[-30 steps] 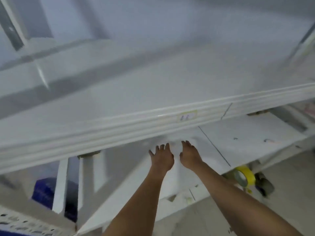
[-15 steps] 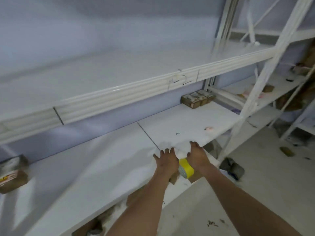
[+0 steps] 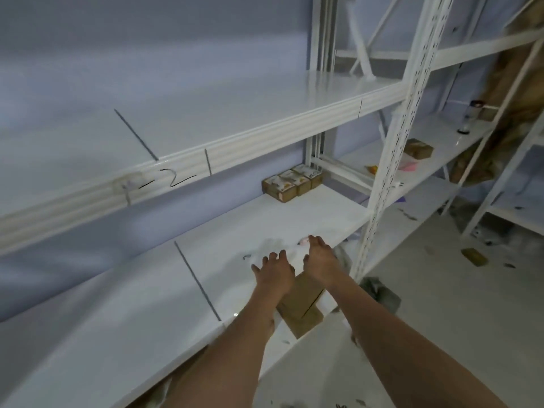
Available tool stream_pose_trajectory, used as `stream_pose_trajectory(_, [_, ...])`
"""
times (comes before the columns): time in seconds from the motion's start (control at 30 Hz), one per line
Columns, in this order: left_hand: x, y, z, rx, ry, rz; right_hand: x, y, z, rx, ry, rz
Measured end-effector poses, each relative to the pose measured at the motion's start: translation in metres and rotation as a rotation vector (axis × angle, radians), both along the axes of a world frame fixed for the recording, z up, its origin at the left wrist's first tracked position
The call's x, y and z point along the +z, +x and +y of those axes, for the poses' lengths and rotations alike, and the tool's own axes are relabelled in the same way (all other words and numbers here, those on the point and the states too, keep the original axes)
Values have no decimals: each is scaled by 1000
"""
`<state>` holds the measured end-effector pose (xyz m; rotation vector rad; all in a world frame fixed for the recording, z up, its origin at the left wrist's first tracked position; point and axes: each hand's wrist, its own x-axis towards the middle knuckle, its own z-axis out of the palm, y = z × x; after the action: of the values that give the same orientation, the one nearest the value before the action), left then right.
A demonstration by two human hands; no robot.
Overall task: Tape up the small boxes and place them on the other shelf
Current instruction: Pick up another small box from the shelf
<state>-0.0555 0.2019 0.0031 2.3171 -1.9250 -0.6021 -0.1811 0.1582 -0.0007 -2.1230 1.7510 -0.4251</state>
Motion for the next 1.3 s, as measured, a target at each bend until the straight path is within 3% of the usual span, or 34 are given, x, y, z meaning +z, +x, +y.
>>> stream_pose_trajectory(0.4, [-1, 0, -175, 136, -44, 73, 3, -10, -178, 73, 41, 100])
stream_pose_trajectory(0.9, [-24, -9, -303, 375, -105, 181, -27, 21, -344, 296, 164, 93])
stream_pose_trajectory(1.03, [-36, -12, -336, 454, -162, 316, -44, 41, -385, 449, 130, 115])
stream_pose_trajectory(1.3, [-73, -17, -377, 627, -371, 550, -79, 47, -427, 644, -9, 368])
